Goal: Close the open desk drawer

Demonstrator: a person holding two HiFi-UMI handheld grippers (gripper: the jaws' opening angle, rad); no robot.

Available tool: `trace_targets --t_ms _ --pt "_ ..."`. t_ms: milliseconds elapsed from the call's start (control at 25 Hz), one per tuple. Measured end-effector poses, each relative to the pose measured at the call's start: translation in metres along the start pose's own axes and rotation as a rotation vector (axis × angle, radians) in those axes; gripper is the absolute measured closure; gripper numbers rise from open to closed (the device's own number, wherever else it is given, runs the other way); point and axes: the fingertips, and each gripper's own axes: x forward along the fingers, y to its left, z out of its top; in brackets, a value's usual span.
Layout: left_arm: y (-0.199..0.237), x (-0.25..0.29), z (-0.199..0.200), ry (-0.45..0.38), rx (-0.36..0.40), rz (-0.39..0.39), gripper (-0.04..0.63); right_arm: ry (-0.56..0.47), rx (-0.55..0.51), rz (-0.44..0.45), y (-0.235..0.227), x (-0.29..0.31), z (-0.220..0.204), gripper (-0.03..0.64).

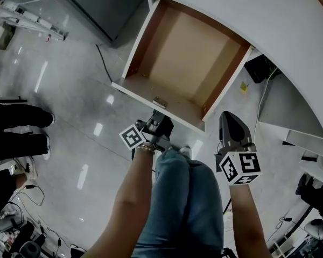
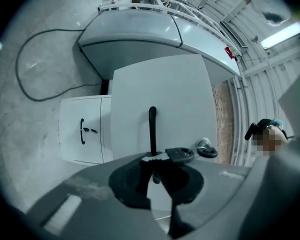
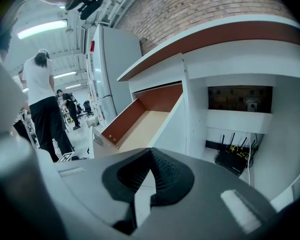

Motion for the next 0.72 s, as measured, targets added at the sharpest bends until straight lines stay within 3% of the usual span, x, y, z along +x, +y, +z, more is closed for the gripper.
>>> trace_targets --t_ms 440,720 --pt "-0.004 -0.001 0.0 -0.011 -0.004 0.135 0.575 0.043 0.01 0.028 0.013 -0.015 0.002 0.617" --pt "-0.021 0.002 -0.002 -0.023 -0.021 0.156 0.575 0.075 0.017 0.04 0.015 -0.023 0.011 0.617"
